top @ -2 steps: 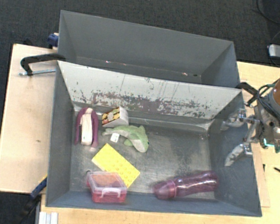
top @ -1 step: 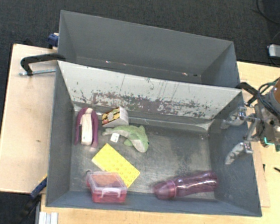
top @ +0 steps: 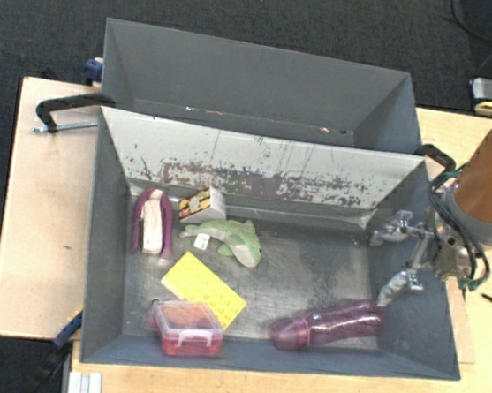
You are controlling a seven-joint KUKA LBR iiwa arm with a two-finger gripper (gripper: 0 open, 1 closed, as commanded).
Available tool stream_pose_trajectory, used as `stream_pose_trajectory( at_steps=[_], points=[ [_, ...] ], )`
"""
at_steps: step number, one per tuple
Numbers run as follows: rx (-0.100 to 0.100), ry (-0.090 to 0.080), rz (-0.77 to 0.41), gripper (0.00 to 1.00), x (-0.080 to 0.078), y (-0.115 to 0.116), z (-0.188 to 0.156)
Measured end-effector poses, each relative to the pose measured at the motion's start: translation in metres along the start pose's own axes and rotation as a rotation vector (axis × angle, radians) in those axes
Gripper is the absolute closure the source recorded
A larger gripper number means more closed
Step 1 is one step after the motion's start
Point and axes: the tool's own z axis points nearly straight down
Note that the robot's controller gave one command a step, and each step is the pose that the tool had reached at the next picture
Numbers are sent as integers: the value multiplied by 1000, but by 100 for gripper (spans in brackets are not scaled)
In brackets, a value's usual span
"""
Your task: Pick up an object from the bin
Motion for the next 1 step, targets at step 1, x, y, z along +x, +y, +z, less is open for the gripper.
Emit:
stream_pose_trajectory(
  at_steps=[1],
  points=[
    [0, -1, 59, 0, -33, -2, 51]
  ],
)
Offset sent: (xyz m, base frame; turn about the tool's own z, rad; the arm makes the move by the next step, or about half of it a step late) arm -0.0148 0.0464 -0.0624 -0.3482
